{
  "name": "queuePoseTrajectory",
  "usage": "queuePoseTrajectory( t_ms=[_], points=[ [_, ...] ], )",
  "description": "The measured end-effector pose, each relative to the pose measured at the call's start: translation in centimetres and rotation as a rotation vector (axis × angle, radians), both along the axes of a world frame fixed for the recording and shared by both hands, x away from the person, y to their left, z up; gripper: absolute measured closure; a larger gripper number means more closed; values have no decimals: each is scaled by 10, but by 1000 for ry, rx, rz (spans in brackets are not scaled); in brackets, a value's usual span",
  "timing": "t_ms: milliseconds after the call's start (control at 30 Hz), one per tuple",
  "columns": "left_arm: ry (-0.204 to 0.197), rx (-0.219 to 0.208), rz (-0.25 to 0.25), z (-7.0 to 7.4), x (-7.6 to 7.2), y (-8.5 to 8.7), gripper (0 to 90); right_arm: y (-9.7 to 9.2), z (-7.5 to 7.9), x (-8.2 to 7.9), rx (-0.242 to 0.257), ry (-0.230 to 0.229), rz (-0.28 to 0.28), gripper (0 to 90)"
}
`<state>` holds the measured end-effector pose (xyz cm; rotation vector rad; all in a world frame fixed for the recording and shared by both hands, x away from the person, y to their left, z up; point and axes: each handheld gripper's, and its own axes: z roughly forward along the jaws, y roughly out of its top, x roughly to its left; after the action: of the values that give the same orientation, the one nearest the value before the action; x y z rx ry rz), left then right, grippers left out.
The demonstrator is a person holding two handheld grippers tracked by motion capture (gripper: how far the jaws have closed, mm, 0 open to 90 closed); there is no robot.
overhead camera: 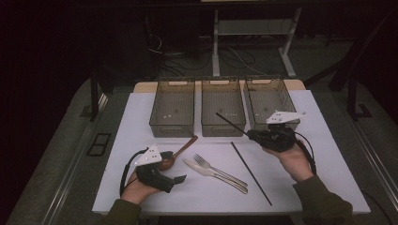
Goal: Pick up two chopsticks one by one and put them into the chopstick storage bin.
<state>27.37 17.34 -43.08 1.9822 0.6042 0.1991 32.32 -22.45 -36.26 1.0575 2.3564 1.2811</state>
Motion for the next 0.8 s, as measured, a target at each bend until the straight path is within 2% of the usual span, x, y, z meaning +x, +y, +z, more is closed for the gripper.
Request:
queuePoseTrajectory(
  t_ms=[367, 800],
  points=[
    [0, -5, -2, 1, -1, 0, 0, 32, 12, 23, -15, -24, 15, 850],
    [1, -15, 0, 1, -1, 0, 0, 68, 21, 47, -18, -29, 21, 849]
  ],
)
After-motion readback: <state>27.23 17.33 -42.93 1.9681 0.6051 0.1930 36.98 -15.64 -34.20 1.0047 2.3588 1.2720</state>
